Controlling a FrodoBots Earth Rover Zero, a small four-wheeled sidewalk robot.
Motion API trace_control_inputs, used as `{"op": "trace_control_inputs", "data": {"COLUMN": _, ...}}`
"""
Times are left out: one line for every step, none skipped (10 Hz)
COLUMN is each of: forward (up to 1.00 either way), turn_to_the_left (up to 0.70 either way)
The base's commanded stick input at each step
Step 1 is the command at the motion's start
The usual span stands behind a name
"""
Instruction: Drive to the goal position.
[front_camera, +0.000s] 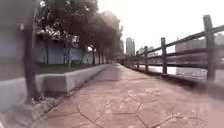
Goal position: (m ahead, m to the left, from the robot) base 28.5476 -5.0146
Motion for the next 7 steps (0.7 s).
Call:
{"op": "trace_control_inputs", "data": {"forward": 1.0, "turn_to_the_left": 0.0}}
{"op": "trace_control_inputs", "data": {"forward": 1.0, "turn_to_the_left": 0.0}}
{"op": "trace_control_inputs", "data": {"forward": 1.0, "turn_to_the_left": 0.0}}
{"op": "trace_control_inputs", "data": {"forward": 1.0, "turn_to_the_left": 0.0}}
{"op": "trace_control_inputs", "data": {"forward": 1.0, "turn_to_the_left": -0.26}}
{"op": "trace_control_inputs", "data": {"forward": 1.0, "turn_to_the_left": -0.16}}
{"op": "trace_control_inputs", "data": {"forward": 1.0, "turn_to_the_left": 0.0}}
